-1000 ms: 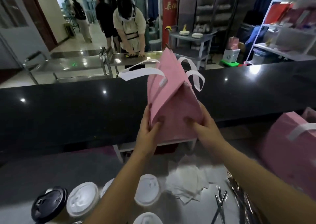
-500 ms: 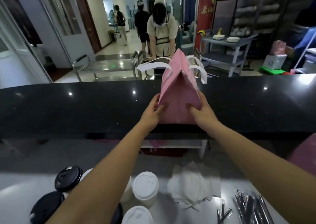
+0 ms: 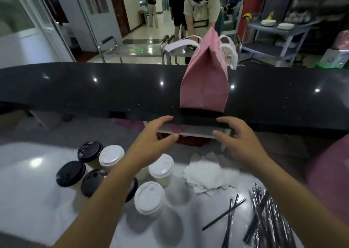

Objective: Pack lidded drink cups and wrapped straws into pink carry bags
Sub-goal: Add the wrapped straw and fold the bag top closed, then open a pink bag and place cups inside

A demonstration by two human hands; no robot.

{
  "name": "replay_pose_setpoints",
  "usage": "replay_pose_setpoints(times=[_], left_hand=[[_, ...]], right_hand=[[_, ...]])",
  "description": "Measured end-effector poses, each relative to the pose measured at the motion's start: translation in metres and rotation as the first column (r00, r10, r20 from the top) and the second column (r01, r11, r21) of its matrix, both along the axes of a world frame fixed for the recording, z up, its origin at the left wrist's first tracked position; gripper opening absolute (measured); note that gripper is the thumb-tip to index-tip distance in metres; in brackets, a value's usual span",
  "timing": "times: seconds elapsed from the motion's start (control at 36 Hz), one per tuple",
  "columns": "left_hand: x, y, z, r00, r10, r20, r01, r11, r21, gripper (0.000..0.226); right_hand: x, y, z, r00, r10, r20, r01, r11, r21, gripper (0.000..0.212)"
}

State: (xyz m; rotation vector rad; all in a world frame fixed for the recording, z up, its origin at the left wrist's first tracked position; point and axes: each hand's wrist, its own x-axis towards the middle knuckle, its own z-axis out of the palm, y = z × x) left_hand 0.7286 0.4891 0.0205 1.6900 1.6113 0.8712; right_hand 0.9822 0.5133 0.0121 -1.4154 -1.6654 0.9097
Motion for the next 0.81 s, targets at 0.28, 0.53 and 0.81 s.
replay_pose_setpoints(times=[0.28,0.53,0.81], left_hand=[[0.026,-0.149,-0.082,0.970,0.241,0.029,-0.242,0.968,0.063,0.057],[0.037,-0.213,-0.122,0.969,0.096,-0.228,-0.137,0.976,-0.169,0.074],[0.007,-0.232,-0.101,0.964,0.141,-0.223,-0.190,0.958,-0.216,0.069]], right_hand=[[-0.005,-0.138,-0.102,0.987,-0.006,-0.161,-0.024,0.983,-0.183,0.036],[-0.014,-0.193,-0.163,0.976,0.167,-0.141,-0.210,0.900,-0.383,0.039],[-0.035,-0.184,-0.127,0.976,0.179,-0.127,-0.212,0.919,-0.332,0.035]])
